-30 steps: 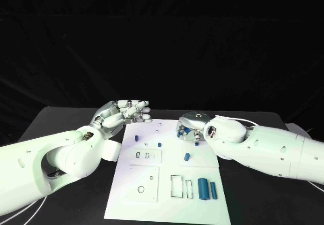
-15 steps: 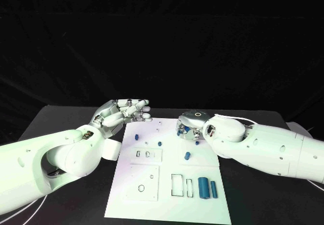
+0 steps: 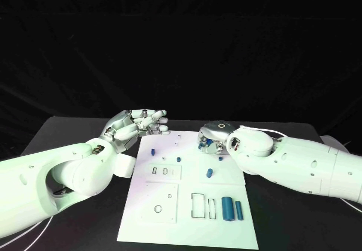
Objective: Assemble the parts on the task board
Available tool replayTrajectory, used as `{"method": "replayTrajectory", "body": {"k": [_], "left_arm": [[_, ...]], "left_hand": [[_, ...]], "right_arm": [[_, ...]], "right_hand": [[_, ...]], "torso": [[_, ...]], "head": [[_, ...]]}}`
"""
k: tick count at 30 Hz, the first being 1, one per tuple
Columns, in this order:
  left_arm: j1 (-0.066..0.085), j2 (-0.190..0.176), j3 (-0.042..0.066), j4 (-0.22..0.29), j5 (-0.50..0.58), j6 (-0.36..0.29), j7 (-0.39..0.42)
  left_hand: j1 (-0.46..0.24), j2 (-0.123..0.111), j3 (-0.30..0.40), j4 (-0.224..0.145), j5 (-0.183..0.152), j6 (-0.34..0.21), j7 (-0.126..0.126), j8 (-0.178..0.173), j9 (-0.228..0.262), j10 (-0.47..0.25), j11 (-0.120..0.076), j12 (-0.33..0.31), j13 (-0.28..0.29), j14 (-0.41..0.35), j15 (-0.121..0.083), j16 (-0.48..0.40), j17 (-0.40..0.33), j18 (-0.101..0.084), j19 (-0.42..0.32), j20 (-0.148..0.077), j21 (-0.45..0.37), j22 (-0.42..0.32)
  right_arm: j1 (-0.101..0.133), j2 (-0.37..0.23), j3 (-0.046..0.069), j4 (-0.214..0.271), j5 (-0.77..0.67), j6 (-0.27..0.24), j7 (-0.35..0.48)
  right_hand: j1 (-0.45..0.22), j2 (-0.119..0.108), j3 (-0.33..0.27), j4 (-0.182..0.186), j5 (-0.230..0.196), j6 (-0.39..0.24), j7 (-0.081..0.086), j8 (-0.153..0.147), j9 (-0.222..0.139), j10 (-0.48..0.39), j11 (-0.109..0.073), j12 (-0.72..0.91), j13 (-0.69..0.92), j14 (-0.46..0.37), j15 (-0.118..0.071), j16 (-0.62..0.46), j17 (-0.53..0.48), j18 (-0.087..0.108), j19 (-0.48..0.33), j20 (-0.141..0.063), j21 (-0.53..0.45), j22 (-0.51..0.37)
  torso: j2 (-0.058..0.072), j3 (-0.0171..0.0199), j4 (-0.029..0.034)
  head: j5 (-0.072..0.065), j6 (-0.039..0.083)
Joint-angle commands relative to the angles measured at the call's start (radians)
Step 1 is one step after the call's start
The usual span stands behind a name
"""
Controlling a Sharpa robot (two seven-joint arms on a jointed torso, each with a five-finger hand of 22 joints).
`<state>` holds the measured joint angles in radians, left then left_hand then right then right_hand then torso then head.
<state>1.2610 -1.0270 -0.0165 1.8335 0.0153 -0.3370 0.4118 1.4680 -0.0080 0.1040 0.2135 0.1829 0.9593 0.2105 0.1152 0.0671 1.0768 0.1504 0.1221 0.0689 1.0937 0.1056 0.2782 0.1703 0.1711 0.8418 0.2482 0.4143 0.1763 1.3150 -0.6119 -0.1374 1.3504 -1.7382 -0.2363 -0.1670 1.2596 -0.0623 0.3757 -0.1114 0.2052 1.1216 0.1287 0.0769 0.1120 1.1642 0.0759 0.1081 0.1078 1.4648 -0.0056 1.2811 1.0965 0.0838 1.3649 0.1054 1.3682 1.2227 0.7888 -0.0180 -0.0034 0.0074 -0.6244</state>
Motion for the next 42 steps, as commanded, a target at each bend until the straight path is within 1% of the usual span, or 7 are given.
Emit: {"method": "replayTrajectory", "body": {"k": [1, 5, 9, 16, 25, 30, 42], "left_arm": [[0.003, 0.001, 0.001, -0.001, 0.004, 0.019, 0.005], [0.005, 0.003, 0.001, -0.004, 0.007, 0.018, 0.005], [0.007, 0.004, 0.001, -0.005, 0.008, 0.017, 0.004], [0.009, 0.004, 0.001, -0.007, 0.009, 0.016, 0.004], [0.011, 0.004, 0.001, -0.015, 0.009, 0.016, 0.005], [0.013, 0.003, 0.001, -0.024, 0.009, 0.015, 0.006], [0.018, 0.011, 0.001, -0.053, 0.012, 0.017, 0.008]], "left_hand": [[0.001, 0.001, 0.007, -0.001, 0.002, 0.000, 0.005, -0.005, -0.002, 0.001, 0.006, -0.007, -0.001, -0.006, 0.002, -0.007, 0.001, 0.011, -0.002, 0.000, 0.004, -0.001], [0.001, 0.001, 0.007, -0.001, 0.002, 0.000, 0.005, -0.005, -0.002, 0.001, 0.006, -0.007, -0.001, -0.006, 0.002, -0.007, 0.001, 0.011, -0.002, 0.000, 0.004, -0.001], [0.001, 0.001, 0.007, -0.001, 0.002, 0.000, 0.005, -0.005, -0.002, 0.001, 0.006, -0.007, -0.001, -0.006, 0.002, -0.007, 0.001, 0.011, -0.002, 0.000, 0.004, -0.001], [-0.001, 0.003, 0.009, 0.000, 0.002, 0.000, 0.006, -0.007, -0.002, 0.000, 0.007, -0.009, -0.001, -0.007, 0.003, -0.009, 0.002, 0.011, -0.003, 0.000, 0.004, -0.002], [-0.001, 0.004, 0.010, 0.001, 0.002, 0.000, 0.006, -0.007, -0.002, 0.000, 0.007, -0.010, -0.001, -0.007, 0.003, -0.009, 0.002, 0.011, -0.004, 0.001, 0.004, -0.002], [-0.001, 0.004, 0.010, 0.001, 0.002, 0.000, 0.006, -0.007, -0.002, 0.000, 0.007, -0.010, -0.001, -0.007, 0.003, -0.009, 0.002, 0.011, -0.004, 0.001, 0.004, -0.002], [-0.001, 0.005, 0.012, 0.001, 0.002, 0.001, 0.005, -0.008, -0.001, 0.000, 0.007, -0.011, -0.001, -0.007, 0.003, -0.010, 0.002, 0.011, -0.004, 0.001, 0.004, -0.002]], "right_arm": [[-0.004, 0.003, -0.003, -0.004, -0.013, 0.036, -0.011], [-0.004, 0.006, -0.004, -0.006, -0.012, 0.038, -0.014], [-0.004, 0.006, -0.004, -0.008, -0.012, 0.013, -0.027], [-0.004, 0.007, -0.004, -0.005, -0.010, -0.018, -0.037], [-0.003, -0.006, -0.003, 0.033, -0.004, -0.192, -0.028], [0.000, -0.005, -0.001, 0.042, -0.002, -0.253, -0.035], [0.002, 0.056, 0.000, -0.003, 0.006, -0.278, -0.037]], "right_hand": [[-0.009, 0.001, 0.003, 0.004, -0.007, 0.007, 0.001, 0.005, 0.002, 0.006, -0.002, 0.002, 0.000, 0.033, -0.001, 0.004, -0.002, -0.011, 0.002, -0.003, 0.005, -0.002], [-0.008, 0.004, 0.006, 0.007, -0.007, 0.010, -0.001, 0.006, 0.003, 0.008, -0.003, 0.003, 0.000, 0.032, -0.001, 0.004, -0.003, -0.011, 0.003, -0.004, 0.006, 0.000], [-0.007, 0.011, 0.014, 0.012, -0.007, 0.015, -0.003, 0.008, 0.005, 0.015, -0.006, 0.006, 0.001, 0.031, -0.003, 0.004, -0.005, -0.010, 0.000, -0.005, 0.005, -0.001], [-0.009, 0.010, 0.015, 0.016, -0.009, 0.020, -0.004, 0.010, 0.007, 0.020, -0.007, 0.008, 0.001, 0.030, -0.004, 0.006, -0.005, -0.010, 0.001, -0.006, 0.005, 0.001], [-0.011, 0.005, 0.019, 0.021, 0.000, 0.030, -0.006, 0.014, 0.012, 0.030, -0.010, 0.011, 0.002, 0.030, -0.007, 0.007, -0.006, -0.011, 0.003, -0.008, 0.009, 0.008], [-0.009, 0.002, 0.022, 0.021, 0.005, 0.034, -0.007, 0.016, 0.014, 0.033, -0.011, 0.012, 0.002, 0.029, -0.008, 0.008, -0.006, -0.012, 0.005, -0.009, 0.011, 0.012], [-0.009, 0.000, 0.024, 0.022, 0.009, 0.034, -0.006, 0.015, 0.015, 0.035, -0.011, 0.012, 0.001, 0.030, -0.008, 0.012, -0.001, -0.013, 0.008, -0.009, 0.014, 0.018]], "torso": [[0.001, -0.0004, 0.0001], [0.000, -0.0015, -0.0009], [0.001, 0.0000, -0.0008], [0.002, -0.0005, -0.0005], [0.002, -0.0015, 0.0001], [0.002, -0.0007, -0.0014], [0.007, 0.0002, 0.0008]], "head": [[0.000, 0.000], [-0.001, 0.000], [0.001, -0.001], [0.001, 0.000], [0.002, 0.008], [0.005, 0.012], [0.007, 0.018]]}}
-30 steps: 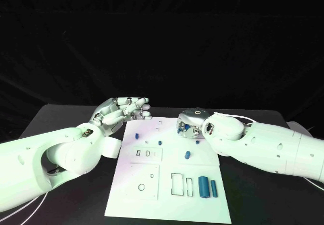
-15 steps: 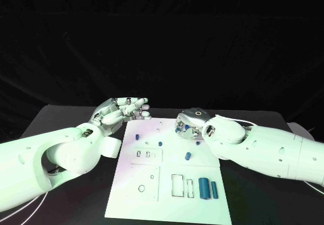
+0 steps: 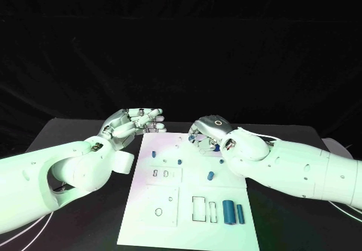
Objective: Assemble the parts on the task board
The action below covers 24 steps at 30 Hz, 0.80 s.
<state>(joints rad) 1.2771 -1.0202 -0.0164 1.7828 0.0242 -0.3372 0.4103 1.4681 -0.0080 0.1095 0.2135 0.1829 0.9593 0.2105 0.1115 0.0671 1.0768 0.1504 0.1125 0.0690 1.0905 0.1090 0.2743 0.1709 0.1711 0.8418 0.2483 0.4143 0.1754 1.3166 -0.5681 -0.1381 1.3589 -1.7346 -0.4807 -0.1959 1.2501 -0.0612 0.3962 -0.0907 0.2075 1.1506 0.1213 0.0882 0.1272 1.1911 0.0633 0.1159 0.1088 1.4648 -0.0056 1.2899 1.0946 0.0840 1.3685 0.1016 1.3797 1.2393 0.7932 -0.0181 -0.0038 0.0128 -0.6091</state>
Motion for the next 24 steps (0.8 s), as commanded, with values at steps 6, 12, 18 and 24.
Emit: {"method": "replayTrajectory", "body": {"k": [6, 12, 18, 24], "left_arm": [[0.002, 0.008, 0.001, -0.004, 0.003, 0.017, 0.009], [0.002, 0.008, 0.001, 0.002, 0.004, 0.016, 0.009], [0.003, 0.008, 0.001, 0.009, 0.004, 0.015, 0.009], [0.003, 0.009, 0.001, 0.015, 0.004, 0.015, 0.007]], "left_hand": [[-0.001, 0.005, 0.007, 0.001, 0.002, 0.001, 0.005, -0.005, -0.002, 0.000, 0.007, -0.001, -0.001, -0.004, 0.000, -0.006, 0.002, 0.011, -0.004, 0.001, 0.004, -0.001], [-0.001, 0.005, 0.007, 0.001, 0.002, 0.001, 0.005, -0.005, -0.002, 0.000, 0.007, -0.001, -0.001, -0.004, 0.000, -0.006, 0.002, 0.011, -0.004, 0.001, 0.004, -0.001], [-0.001, 0.005, 0.007, 0.001, 0.002, 0.001, 0.005, -0.005, -0.002, 0.000, 0.007, -0.001, -0.001, -0.004, 0.000, -0.006, 0.002, 0.011, -0.004, 0.001, 0.004, -0.001], [-0.001, 0.005, 0.007, 0.001, 0.002, 0.001, 0.005, -0.005, -0.002, 0.000, 0.007, -0.001, -0.001, -0.004, 0.000, -0.006, 0.002, 0.011, -0.004, 0.001, 0.004, -0.001]], "right_arm": [[0.001, 0.051, 0.001, -0.052, 0.011, -0.019, -0.002], [0.001, 0.078, 0.001, -0.083, 0.017, -0.002, 0.003], [0.001, 0.093, 0.001, -0.100, 0.026, 0.006, 0.011], [0.002, 0.106, 0.001, -0.118, 0.027, 0.011, 0.014]], "right_hand": [[-0.002, -0.005, 0.004, 0.003, 0.008, 0.002, 0.003, 0.002, 0.000, 0.006, 0.003, 0.003, -0.001, 0.031, -0.008, 0.004, 0.002, -0.013, 0.003, -0.006, 0.002, 0.000], [-0.004, -0.007, 0.004, 0.005, 0.008, 0.000, 0.004, 0.000, 0.000, 0.005, 0.004, 0.001, -0.001, 0.031, -0.007, 0.005, 0.002, -0.013, 0.003, -0.006, 0.002, 0.000], [-0.007, -0.010, 0.004, 0.009, 0.007, -0.002, 0.005, -0.001, 0.000, 0.004, 0.004, 0.000, -0.002, 0.031, -0.006, 0.006, 0.003, -0.013, 0.003, -0.005, 0.002, 0.000], [-0.008, -0.011, 0.003, 0.009, 0.007, -0.003, 0.005, -0.002, 0.000, 0.004, 0.005, 0.000, -0.002, 0.031, -0.006, 0.006, 0.002, -0.013, 0.002, -0.005, 0.001, 0.000]], "torso": [[0.005, 0.0012, 0.0062], [0.010, -0.0003, 0.0106], [0.012, -0.0010, 0.0112], [0.012, -0.0011, 0.0146]], "head": [[0.000, 0.003], [0.000, 0.006], [-0.002, 0.009], [0.004, 0.007]]}}
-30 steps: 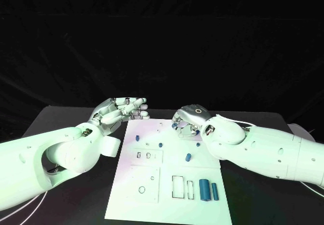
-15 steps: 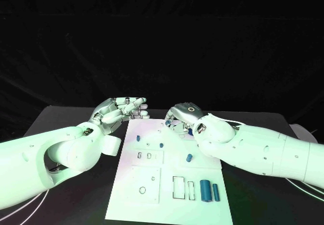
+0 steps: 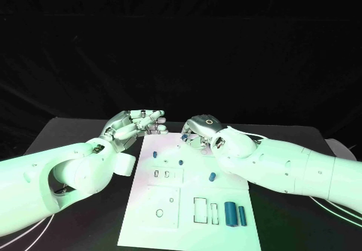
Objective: Assemble the parts on the task board
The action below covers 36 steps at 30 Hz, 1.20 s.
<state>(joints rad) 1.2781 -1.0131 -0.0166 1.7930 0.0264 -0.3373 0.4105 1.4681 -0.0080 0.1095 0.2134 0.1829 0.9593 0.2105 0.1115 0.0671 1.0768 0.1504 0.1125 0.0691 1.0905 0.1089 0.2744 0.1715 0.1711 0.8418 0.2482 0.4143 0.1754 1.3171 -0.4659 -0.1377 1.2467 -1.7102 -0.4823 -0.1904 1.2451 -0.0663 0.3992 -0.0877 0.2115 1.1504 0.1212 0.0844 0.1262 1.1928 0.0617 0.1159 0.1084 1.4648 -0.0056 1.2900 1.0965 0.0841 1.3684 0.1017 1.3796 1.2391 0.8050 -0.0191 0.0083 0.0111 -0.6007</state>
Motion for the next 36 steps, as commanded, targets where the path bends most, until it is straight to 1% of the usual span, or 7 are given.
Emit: {"method": "replayTrajectory", "body": {"k": [1, 6, 17, 21, 24, 26, 36], "left_arm": [[0.002, 0.002, 0.001, 0.005, 0.001, 0.014, 0.007], [0.003, 0.003, 0.001, 0.007, 0.001, 0.014, 0.006], [0.007, 0.003, 0.001, 0.012, 0.001, 0.015, 0.006], [0.009, 0.002, 0.001, 0.013, 0.001, 0.015, 0.005], [0.010, 0.003, 0.001, 0.013, 0.001, 0.016, 0.005], [0.011, 0.004, 0.001, 0.013, 0.001, 0.017, 0.003], [0.016, 0.008, 0.001, 0.012, 0.001, 0.020, 0.000]], "left_hand": [[-0.001, 0.005, 0.007, 0.001, 0.002, 0.001, 0.005, -0.005, -0.002, 0.000, 0.007, -0.001, -0.001, -0.004, 0.000, -0.006, 0.001, 0.011, -0.004, 0.001, 0.004, -0.001], [-0.001, 0.005, 0.007, 0.001, 0.002, 0.001, 0.005, -0.005, -0.002, 0.000, 0.007, -0.001, -0.001, -0.004, 0.000, -0.006, 0.001, 0.011, -0.004, 0.001, 0.004, -0.001], [-0.001, 0.005, 0.007, 0.001, 0.002, 0.001, 0.005, -0.005, -0.002, 0.000, 0.007, -0.001, -0.001, -0.004, 0.000, -0.006, 0.001, 0.011, -0.004, 0.001, 0.004, -0.001], [0.001, 0.004, 0.010, 0.000, 0.002, 0.001, 0.005, -0.006, -0.001, 0.001, 0.007, -0.003, -0.001, -0.005, 0.000, -0.007, 0.002, 0.011, -0.005, 0.001, 0.004, -0.001], [0.001, 0.004, 0.010, 0.000, 0.002, 0.001, 0.005, -0.006, -0.001, 0.001, 0.007, -0.004, -0.001, -0.005, 0.000, -0.007, 0.002, 0.011, -0.005, 0.001, 0.004, -0.001], [0.001, 0.004, 0.010, 0.000, 0.002, 0.001, 0.005, -0.006, -0.001, 0.001, 0.007, -0.004, -0.001, -0.005, 0.000, -0.008, 0.002, 0.011, -0.005, 0.001, 0.004, -0.001], [-0.001, 0.003, 0.010, 0.002, 0.001, 0.001, 0.006, -0.007, -0.001, 0.001, 0.007, -0.005, -0.001, -0.005, 0.000, -0.008, 0.002, 0.011, -0.006, 0.002, 0.004, -0.001]], "right_arm": [[0.002, 0.006, 0.001, -0.008, 0.003, 0.015, 0.009], [0.002, 0.019, 0.001, -0.028, 0.003, 0.024, 0.011], [0.000, 0.040, 0.001, -0.053, 0.002, 0.036, 0.015], [0.000, 0.049, 0.001, -0.065, 0.002, 0.045, 0.014], [0.000, 0.057, 0.001, -0.078, 0.003, 0.048, 0.017], [-0.001, 0.060, 0.001, -0.082, 0.004, 0.048, 0.019], [-0.002, 0.067, 0.001, -0.079, 0.007, 0.056, 0.021]], "right_hand": [[-0.003, -0.007, 0.000, 0.007, 0.002, -0.003, 0.005, 0.002, 0.001, 0.002, 0.006, 0.000, -0.002, 0.030, -0.006, 0.006, 0.000, -0.013, 0.002, -0.005, 0.001, 0.000], [-0.004, -0.008, 0.000, 0.008, 0.002, -0.004, 0.005, 0.001, 0.001, 0.001, 0.007, -0.001, -0.002, 0.030, -0.006, 0.006, 0.000, -0.013, 0.002, -0.005, 0.001, 0.000], [-0.005, -0.009, 0.000, 0.009, 0.002, -0.005, 0.006, 0.000, 0.001, 0.000, 0.007, -0.002, -0.002, 0.030, -0.005, 0.004, -0.005, -0.012, -0.001, -0.005, -0.001, -0.004], [-0.011, -0.013, -0.002, 0.015, -0.001, -0.007, 0.007, -0.002, 0.001, -0.003, 0.008, -0.004, -0.003, 0.029, -0.004, 0.004, -0.006, -0.012, -0.001, -0.004, -0.001, -0.003], [-0.013, -0.016, -0.003, 0.018, -0.001, -0.009, 0.007, -0.003, 0.001, -0.004, 0.009, -0.005, -0.004, 0.028, -0.004, 0.001, -0.011, -0.011, -0.003, -0.004, -0.003, -0.006], [-0.015, -0.018, -0.003, 0.019, -0.001, -0.013, 0.008, -0.005, 0.001, -0.006, 0.010, -0.006, -0.004, 0.027, -0.003, -0.001, -0.014, -0.011, -0.006, -0.003, -0.005, -0.009], [-0.016, -0.028, -0.004, 0.025, -0.002, -0.027, 0.013, -0.014, -0.001, -0.021, 0.015, -0.014, -0.007, 0.022, 0.001, -0.008, -0.028, -0.010, -0.010, 0.000, -0.010, -0.014]], "torso": [[0.000, 0.0006, 0.0017], [0.001, 0.0009, -0.0016], [0.002, 0.0005, -0.0001], [0.001, 0.0008, -0.0031], [0.001, 0.0003, -0.0020], [0.002, -0.0005, -0.0006], [0.001, 0.0000, -0.0028]], "head": [[0.007, -0.001], [0.011, -0.003], [0.013, -0.007], [0.016, -0.005], [0.015, -0.006], [0.013, -0.006], [0.016, -0.006]]}}
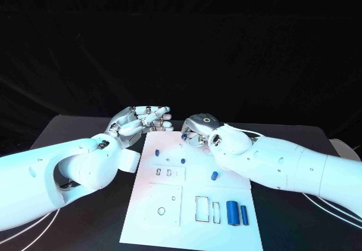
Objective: Assemble the parts on the task board
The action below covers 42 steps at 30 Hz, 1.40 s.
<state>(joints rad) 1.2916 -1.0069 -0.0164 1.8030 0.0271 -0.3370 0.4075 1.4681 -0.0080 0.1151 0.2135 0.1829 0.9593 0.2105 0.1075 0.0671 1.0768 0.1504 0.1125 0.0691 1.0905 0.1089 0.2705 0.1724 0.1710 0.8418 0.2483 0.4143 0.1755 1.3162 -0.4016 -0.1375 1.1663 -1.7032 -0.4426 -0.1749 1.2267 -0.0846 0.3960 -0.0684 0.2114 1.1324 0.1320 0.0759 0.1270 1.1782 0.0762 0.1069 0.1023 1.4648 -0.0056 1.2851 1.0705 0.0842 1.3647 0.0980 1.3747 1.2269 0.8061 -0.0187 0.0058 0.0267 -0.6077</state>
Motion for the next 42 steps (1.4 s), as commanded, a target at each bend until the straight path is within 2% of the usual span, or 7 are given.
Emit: {"method": "replayTrajectory", "body": {"k": [1, 16, 26, 31, 37, 39, 42], "left_arm": [[0.003, 0.002, 0.001, 0.002, 0.001, 0.020, 0.002], [0.006, 0.001, 0.001, 0.002, 0.001, 0.019, 0.001], [0.006, -0.007, 0.001, -0.001, 0.001, 0.022, -0.001], [0.006, -0.007, 0.000, -0.004, 0.001, 0.026, -0.002], [0.006, -0.007, 0.000, -0.010, 0.001, 0.028, -0.002], [0.006, -0.008, 0.000, -0.013, 0.001, 0.028, -0.001], [0.006, -0.009, 0.000, -0.014, 0.001, 0.028, -0.001]], "left_hand": [[-0.001, 0.003, 0.005, 0.002, 0.001, 0.001, 0.006, -0.003, -0.001, 0.001, 0.007, -0.005, -0.001, -0.005, 0.000, -0.004, 0.002, 0.011, -0.006, 0.002, 0.004, -0.001], [-0.001, 0.003, 0.005, 0.002, 0.001, 0.001, 0.006, -0.003, -0.001, 0.001, 0.007, -0.005, -0.001, -0.005, 0.000, -0.004, 0.002, 0.011, -0.006, 0.002, 0.004, -0.001], [-0.001, 0.003, 0.005, 0.002, 0.001, 0.001, 0.006, -0.003, -0.001, 0.001, 0.007, -0.005, -0.001, -0.005, 0.000, -0.004, 0.002, 0.011, -0.006, 0.002, 0.004, -0.001], [-0.002, 0.002, 0.005, 0.002, 0.001, 0.001, 0.006, -0.004, -0.001, 0.001, 0.008, -0.005, -0.001, -0.005, 0.001, -0.005, 0.002, 0.011, -0.006, 0.002, 0.005, -0.001], [-0.003, 0.002, 0.005, 0.003, 0.001, 0.001, 0.006, -0.004, -0.001, 0.001, 0.008, -0.006, -0.001, -0.005, 0.001, -0.005, 0.002, 0.011, -0.006, 0.002, 0.005, -0.001], [-0.003, 0.002, 0.005, 0.003, 0.001, 0.001, 0.006, -0.004, -0.001, 0.001, 0.008, -0.006, -0.001, -0.005, 0.001, -0.005, 0.002, 0.011, -0.006, 0.002, 0.005, -0.001], [-0.003, 0.002, 0.005, 0.003, 0.001, 0.001, 0.006, -0.004, -0.001, 0.001, 0.008, -0.006, -0.001, -0.005, 0.001, -0.005, 0.002, 0.011, -0.006, 0.002, 0.005, -0.001]], "right_arm": [[-0.001, 0.004, 0.000, 0.001, 0.000, 0.018, 0.005], [0.000, 0.004, 0.000, -0.006, -0.003, 0.004, -0.014], [0.005, -0.102, 0.006, 0.124, 0.015, -0.033, -0.043], [0.023, -0.220, 0.013, 0.238, 0.109, 0.037, -0.039], [0.045, -0.344, 0.016, 0.308, 0.195, 0.157, -0.026], [0.048, -0.369, 0.016, 0.313, 0.217, 0.180, -0.024], [0.050, -0.391, 0.016, 0.312, 0.236, 0.202, -0.026]], "right_hand": [[0.002, -0.011, -0.001, 0.007, -0.003, -0.011, 0.003, -0.007, -0.002, -0.009, 0.001, -0.006, -0.002, 0.022, 0.001, -0.004, -0.003, -0.009, -0.008, 0.004, -0.006, -0.003], [0.005, -0.042, -0.019, 0.025, -0.022, -0.108, 0.025, -0.015, -0.022, -0.088, 0.023, -0.032, -0.013, 0.009, 0.020, -0.028, -0.049, 0.004, -0.047, 0.021, -0.047, -0.059], [0.014, -0.047, -0.046, 0.034, -0.006, -0.122, 0.024, -0.008, -0.023, -0.089, 0.022, -0.007, -0.010, 0.011, 0.019, -0.024, -0.047, 0.003, -0.042, 0.023, -0.048, -0.053], [0.013, -0.049, -0.057, 0.043, -0.007, -0.097, 0.026, 0.002, -0.016, 0.024, 0.006, 0.065, 0.021, 0.020, 0.008, 0.000, -0.015, -0.004, -0.016, 0.015, -0.025, -0.012], [0.000, -0.084, -0.135, 0.058, 0.002, -0.110, -0.001, 0.006, -0.012, 0.179, -0.033, 0.239, 0.140, 0.029, -0.024, 0.028, 0.023, -0.012, 0.006, -0.015, -0.006, 0.022], [0.015, -0.073, -0.182, 0.068, 0.013, -0.119, -0.012, 0.021, -0.003, 0.120, -0.029, 0.383, 0.282, 0.035, -0.028, 0.049, 0.054, -0.013, 0.014, -0.027, 0.000, 0.036], [0.035, -0.049, -0.231, 0.086, 0.016, -0.136, -0.007, 0.043, 0.009, 0.092, -0.035, 0.768, 0.670, 0.042, -0.034, 0.090, 0.115, -0.024, 0.031, -0.013, 0.016, 0.067]], "torso": [[0.000, -0.0004, -0.0002], [0.001, 0.0001, -0.0006], [-0.008, -0.0005, -0.0120], [-0.015, -0.0007, -0.0222], [-0.025, 0.0001, -0.0333], [-0.026, 0.0011, -0.0362], [-0.027, 0.0029, -0.0388]], "head": [[0.001, 0.001], [0.002, 0.003], [-0.001, 0.009], [-0.014, 0.011], [-0.020, 0.015], [-0.021, 0.015], [-0.026, 0.015]]}}
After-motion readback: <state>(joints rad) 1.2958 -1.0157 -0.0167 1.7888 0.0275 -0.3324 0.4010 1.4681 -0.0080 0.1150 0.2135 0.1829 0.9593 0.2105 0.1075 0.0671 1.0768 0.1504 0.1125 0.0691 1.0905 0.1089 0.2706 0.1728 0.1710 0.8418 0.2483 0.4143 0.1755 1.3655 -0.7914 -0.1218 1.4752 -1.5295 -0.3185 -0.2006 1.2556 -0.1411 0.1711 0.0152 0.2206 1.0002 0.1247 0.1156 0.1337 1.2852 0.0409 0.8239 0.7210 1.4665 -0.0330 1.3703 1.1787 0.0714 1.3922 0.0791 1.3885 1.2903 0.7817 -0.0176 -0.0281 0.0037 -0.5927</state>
